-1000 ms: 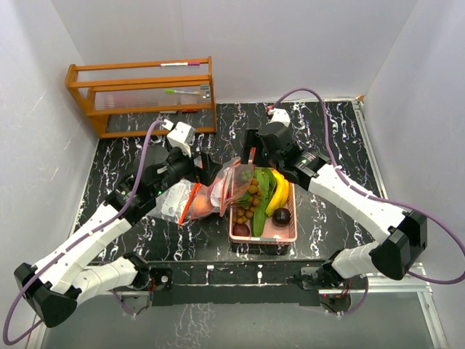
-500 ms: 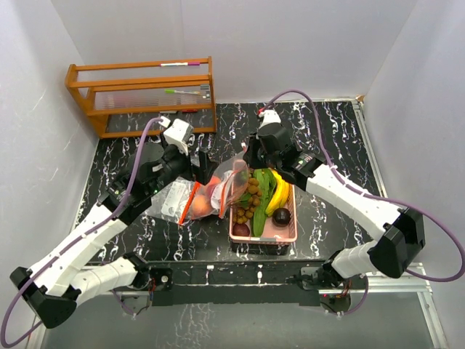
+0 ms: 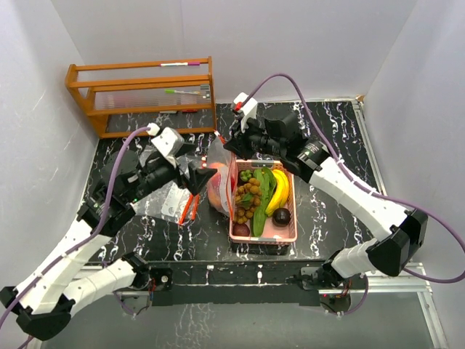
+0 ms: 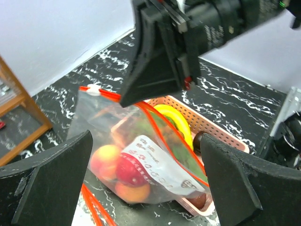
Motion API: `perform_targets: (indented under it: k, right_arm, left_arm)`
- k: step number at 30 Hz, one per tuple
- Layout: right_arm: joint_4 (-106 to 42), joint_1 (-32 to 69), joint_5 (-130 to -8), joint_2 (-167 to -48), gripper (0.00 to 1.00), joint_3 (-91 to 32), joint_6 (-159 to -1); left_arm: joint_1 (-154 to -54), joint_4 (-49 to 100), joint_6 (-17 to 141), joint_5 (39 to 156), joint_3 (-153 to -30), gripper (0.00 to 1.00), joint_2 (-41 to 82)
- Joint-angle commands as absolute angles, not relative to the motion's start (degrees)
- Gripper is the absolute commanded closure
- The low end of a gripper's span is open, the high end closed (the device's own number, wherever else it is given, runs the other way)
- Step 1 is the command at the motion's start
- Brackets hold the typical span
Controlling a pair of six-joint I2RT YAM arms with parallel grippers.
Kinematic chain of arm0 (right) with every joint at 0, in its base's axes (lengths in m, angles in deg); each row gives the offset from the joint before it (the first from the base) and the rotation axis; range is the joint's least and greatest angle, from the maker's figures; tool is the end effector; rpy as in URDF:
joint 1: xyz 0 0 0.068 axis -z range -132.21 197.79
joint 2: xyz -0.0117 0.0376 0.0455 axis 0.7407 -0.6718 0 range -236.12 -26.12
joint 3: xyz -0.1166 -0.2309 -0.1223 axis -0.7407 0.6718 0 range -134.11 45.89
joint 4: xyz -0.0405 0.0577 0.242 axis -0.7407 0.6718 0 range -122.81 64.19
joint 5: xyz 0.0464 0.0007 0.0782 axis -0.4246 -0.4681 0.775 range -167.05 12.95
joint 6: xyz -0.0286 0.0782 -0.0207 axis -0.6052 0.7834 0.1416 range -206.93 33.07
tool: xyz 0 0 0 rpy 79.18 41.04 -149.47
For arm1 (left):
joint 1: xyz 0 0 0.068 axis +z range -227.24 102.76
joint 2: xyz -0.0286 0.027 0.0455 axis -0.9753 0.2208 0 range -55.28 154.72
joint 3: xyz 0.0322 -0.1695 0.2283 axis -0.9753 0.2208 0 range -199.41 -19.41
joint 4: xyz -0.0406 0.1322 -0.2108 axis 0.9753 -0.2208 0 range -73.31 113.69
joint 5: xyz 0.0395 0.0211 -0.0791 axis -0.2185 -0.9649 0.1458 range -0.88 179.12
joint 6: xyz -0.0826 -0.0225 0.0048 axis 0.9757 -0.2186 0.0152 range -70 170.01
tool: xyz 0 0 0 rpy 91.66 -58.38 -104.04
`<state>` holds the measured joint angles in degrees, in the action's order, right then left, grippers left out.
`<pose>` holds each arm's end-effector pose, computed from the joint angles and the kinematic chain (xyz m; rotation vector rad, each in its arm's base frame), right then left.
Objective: Place the food in the zip-top bag and seal the zipper
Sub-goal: Pick up the zipper food storage bag at the center of the board, then zip the zipper food storage bag.
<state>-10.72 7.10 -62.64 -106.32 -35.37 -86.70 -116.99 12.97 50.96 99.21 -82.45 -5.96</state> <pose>0.2485 0.2386 0.3987 -0.8488 1.8040 0.7121 0.1462 -0.1388 0.4460 0.6525 1.4177 -0.6979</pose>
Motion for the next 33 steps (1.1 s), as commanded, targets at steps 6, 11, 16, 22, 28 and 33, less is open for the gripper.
perform_targets:
  k: [6, 11, 16, 22, 28, 33]
  right_arm:
    - [-13.0, 9.9, -50.0, -103.5, 0.92, -45.6, -94.8]
    - [-8.2, 11.9, -42.9, -103.1, 0.92, -48.4, -95.8]
    - [-6.8, 13.4, -37.9, -101.4, 0.92, -48.4, -96.8]
    - [-5.8, 13.5, -33.8, -101.3, 0.92, -48.9, -96.6]
    - [-4.4, 13.6, -29.0, -100.8, 0.92, -49.1, -98.2]
    - [-2.5, 13.5, -26.5, -99.9, 0.92, -50.0, -100.5]
  left_arm:
    - [-117.0, 14.4, 43.5, 105.6, -82.6, 0.02, -10.7]
    - [-117.0, 17.6, 39.4, 104.5, -79.6, 0.02, -12.5]
    - [-117.0, 20.4, 34.3, 103.1, -80.3, 0.02, -12.0]
    - [-117.0, 23.1, 33.0, 105.1, -81.2, 0.02, -10.3]
    - [-117.0, 27.2, 30.7, 107.9, -80.3, 0.02, -10.1]
    - [-117.0, 26.4, 29.8, 108.4, -82.3, 0.02, -7.0]
